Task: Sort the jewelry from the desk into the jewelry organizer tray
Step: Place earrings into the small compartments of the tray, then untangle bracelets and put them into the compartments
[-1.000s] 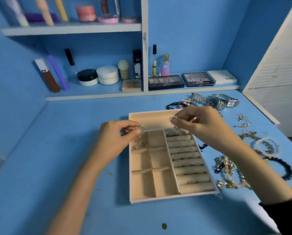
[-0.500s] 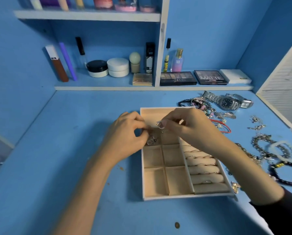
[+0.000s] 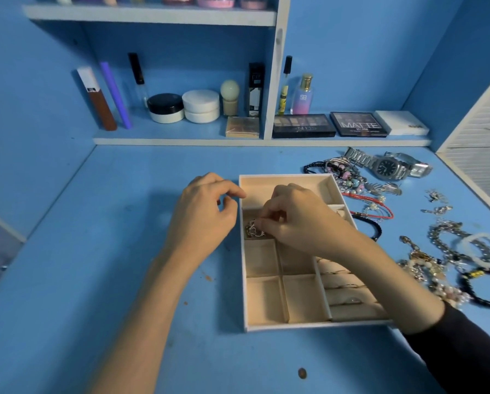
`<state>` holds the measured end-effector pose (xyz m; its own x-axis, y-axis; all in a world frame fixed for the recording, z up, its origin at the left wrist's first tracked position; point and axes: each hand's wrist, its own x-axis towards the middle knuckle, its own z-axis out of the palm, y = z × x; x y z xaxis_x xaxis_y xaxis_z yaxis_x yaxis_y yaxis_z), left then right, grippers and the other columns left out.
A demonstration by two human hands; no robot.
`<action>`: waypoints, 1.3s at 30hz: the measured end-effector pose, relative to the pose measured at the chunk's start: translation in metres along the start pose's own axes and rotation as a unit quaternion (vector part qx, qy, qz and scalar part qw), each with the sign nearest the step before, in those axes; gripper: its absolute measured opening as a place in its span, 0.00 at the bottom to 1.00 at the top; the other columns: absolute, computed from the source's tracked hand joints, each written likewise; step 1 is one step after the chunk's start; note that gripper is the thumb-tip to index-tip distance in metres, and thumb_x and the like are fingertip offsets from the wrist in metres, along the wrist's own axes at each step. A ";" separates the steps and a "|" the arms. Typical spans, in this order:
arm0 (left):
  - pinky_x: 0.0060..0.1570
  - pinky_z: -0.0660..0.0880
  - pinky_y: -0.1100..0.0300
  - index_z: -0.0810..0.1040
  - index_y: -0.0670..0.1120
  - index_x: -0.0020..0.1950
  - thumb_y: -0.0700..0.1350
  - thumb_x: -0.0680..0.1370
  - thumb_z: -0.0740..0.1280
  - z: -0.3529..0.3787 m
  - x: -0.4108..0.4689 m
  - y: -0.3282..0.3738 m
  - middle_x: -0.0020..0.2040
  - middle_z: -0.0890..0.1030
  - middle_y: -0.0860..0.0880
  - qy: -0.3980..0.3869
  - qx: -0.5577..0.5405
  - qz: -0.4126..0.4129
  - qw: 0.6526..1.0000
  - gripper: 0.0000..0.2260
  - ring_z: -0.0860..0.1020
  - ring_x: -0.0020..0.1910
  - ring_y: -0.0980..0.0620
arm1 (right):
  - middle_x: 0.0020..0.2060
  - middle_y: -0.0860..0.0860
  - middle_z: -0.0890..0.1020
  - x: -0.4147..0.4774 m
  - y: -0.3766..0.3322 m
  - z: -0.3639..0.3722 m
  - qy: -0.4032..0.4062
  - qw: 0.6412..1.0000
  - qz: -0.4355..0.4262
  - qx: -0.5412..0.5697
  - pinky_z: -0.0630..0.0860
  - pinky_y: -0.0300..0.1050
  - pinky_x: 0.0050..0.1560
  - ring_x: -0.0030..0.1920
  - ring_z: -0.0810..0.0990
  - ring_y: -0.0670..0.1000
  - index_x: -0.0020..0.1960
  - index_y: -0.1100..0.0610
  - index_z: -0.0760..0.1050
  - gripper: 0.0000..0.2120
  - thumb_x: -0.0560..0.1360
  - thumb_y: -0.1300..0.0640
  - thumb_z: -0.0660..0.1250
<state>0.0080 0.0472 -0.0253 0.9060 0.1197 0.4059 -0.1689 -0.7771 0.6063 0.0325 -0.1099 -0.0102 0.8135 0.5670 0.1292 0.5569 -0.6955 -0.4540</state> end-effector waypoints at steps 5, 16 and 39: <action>0.37 0.63 0.75 0.83 0.49 0.42 0.35 0.72 0.62 0.002 -0.001 0.001 0.36 0.70 0.61 -0.001 0.003 0.006 1.000 0.13 0.70 0.37 0.61 | 0.32 0.44 0.67 0.001 0.002 0.006 0.033 0.999 -0.010 -0.020 0.61 0.39 0.42 0.42 0.66 0.48 0.45 0.55 0.82 0.06 0.72 0.56 0.67; 0.37 0.63 0.77 0.83 0.48 0.44 0.35 0.72 0.61 0.007 -0.004 0.001 0.38 0.73 0.56 0.029 0.008 0.048 0.998 0.12 0.67 0.36 0.59 | 0.31 0.45 0.70 -0.018 0.013 -0.004 0.107 0.994 -0.006 0.027 0.65 0.42 0.40 0.37 0.69 0.48 0.42 0.55 0.82 0.06 0.69 0.56 0.67; 0.46 0.62 0.66 0.81 0.55 0.51 0.46 0.76 0.64 0.080 -0.016 0.127 0.42 0.74 0.61 -0.231 0.002 0.160 0.960 0.08 0.66 0.46 0.58 | 0.33 0.48 0.81 -0.133 0.115 -0.088 0.102 0.982 0.145 0.064 0.69 0.33 0.37 0.36 0.76 0.44 0.43 0.50 0.81 0.05 0.72 0.59 0.68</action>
<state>0.0035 -0.1032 -0.0092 0.8839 -0.4107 0.2238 -0.4660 -0.7315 0.4978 0.0028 -0.3039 -0.0020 0.9585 0.2448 0.1463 0.2826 -0.7458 -0.6033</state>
